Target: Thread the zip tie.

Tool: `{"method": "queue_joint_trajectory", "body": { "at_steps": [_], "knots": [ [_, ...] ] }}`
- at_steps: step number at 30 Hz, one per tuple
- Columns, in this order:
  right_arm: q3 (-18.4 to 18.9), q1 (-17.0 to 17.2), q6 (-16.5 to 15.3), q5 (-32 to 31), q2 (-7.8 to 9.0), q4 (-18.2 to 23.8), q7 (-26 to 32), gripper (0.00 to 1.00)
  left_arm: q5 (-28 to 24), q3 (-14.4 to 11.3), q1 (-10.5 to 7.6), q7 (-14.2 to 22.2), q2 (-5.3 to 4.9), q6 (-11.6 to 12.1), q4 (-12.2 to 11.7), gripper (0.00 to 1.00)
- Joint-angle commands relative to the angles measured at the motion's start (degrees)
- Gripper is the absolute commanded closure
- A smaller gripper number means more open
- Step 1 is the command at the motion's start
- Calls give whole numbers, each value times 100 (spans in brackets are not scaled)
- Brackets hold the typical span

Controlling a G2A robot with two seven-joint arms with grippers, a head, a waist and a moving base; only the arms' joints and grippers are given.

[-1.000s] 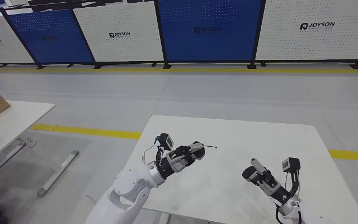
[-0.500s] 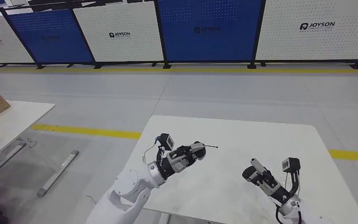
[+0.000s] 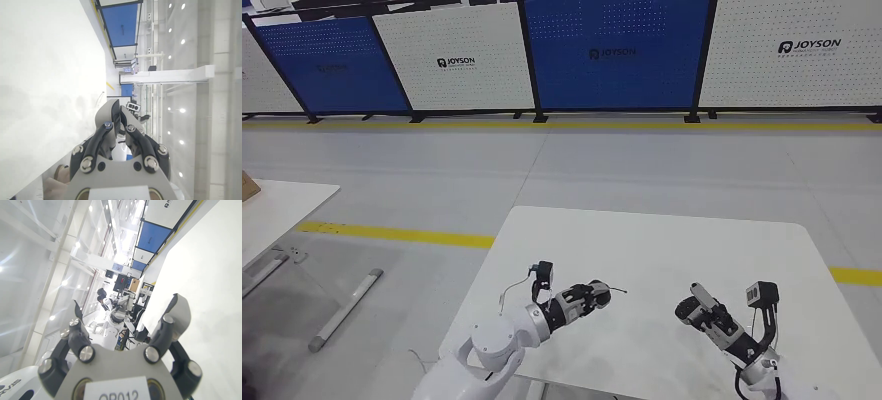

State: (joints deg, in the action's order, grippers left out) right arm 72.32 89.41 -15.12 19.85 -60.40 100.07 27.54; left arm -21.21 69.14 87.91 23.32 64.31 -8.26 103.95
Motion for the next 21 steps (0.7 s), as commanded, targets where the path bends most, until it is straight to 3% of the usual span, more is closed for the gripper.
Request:
{"method": "queue_joint_trajectory", "body": {
  "at_steps": [1, 10, 15, 18, 21],
  "knots": [
    [0, 0, 0, 0, 0, 0, 0, 0, -86, -10, 6, -11, 5, -16, -2, 100],
    [0, 0, 0, 0, 0, 0, 0, 0, -46, -32, 5, -30, 6, -12, -25, 100],
    [0, 0, 0, 0, 0, 0, 0, 0, 549, -379, -162, -154, 26, -163, -429, 100],
    [0, 0, 0, 0, 0, 0, 0, 0, 565, -476, -269, -185, 44, -224, -666, 100],
    [0, 0, 0, 0, 0, 0, 0, 0, 474, -475, -283, -142, 48, -229, -699, 100]
  ]
}}
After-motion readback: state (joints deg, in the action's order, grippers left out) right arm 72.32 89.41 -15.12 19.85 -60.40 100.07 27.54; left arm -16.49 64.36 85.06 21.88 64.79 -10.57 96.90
